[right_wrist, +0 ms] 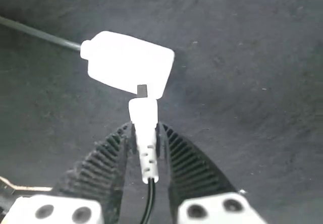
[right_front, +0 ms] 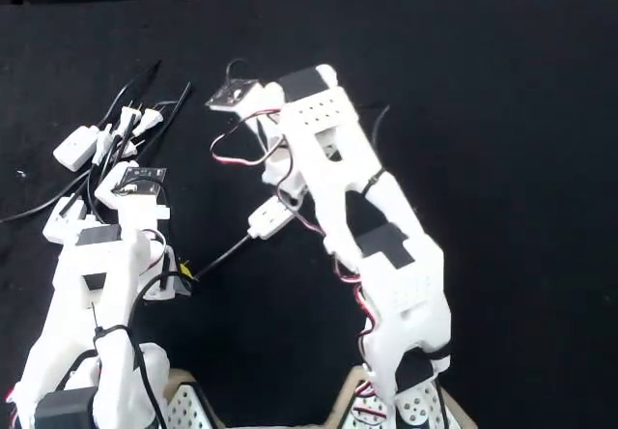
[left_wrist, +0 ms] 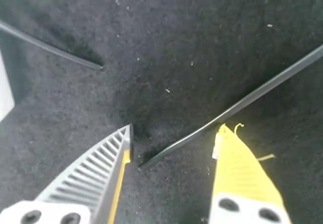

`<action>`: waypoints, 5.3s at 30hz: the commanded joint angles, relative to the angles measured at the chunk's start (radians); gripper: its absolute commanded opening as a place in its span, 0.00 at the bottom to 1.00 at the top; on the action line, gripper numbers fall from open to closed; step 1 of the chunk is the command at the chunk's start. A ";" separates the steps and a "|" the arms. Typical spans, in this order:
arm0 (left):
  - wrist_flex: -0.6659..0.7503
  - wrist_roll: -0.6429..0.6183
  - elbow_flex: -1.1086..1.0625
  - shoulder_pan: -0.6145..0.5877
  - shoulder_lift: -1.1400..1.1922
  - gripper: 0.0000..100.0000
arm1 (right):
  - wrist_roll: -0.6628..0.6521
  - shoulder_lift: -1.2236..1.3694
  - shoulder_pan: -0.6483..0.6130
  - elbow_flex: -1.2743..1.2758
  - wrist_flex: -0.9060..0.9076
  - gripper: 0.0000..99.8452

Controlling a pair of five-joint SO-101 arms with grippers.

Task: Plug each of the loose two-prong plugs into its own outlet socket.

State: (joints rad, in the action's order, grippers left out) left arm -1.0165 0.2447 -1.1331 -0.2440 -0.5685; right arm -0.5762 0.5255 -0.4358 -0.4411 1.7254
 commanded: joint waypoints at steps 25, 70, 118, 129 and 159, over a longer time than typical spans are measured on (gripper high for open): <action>0.006 -0.006 -0.013 0.007 -0.037 0.27 | 0.206 0.105 0.015 -0.165 0.037 0.01; 0.003 -0.006 -0.004 -0.054 -0.037 0.27 | 0.064 0.005 -0.161 -0.082 0.040 0.01; 0.178 -0.190 0.395 0.295 0.408 0.27 | 0.031 -1.092 0.270 0.940 -0.080 0.01; 0.081 -0.310 0.438 0.503 0.408 0.27 | 0.031 -1.092 0.270 0.940 -0.075 0.01; -0.137 -0.028 0.131 0.018 -0.026 0.27 | 0.143 -0.423 0.126 0.475 0.028 0.01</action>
State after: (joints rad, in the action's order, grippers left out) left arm -1.1653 0.2079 -0.9674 -0.2163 -0.5163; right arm -0.4626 0.0959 -0.2593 0.1143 1.7254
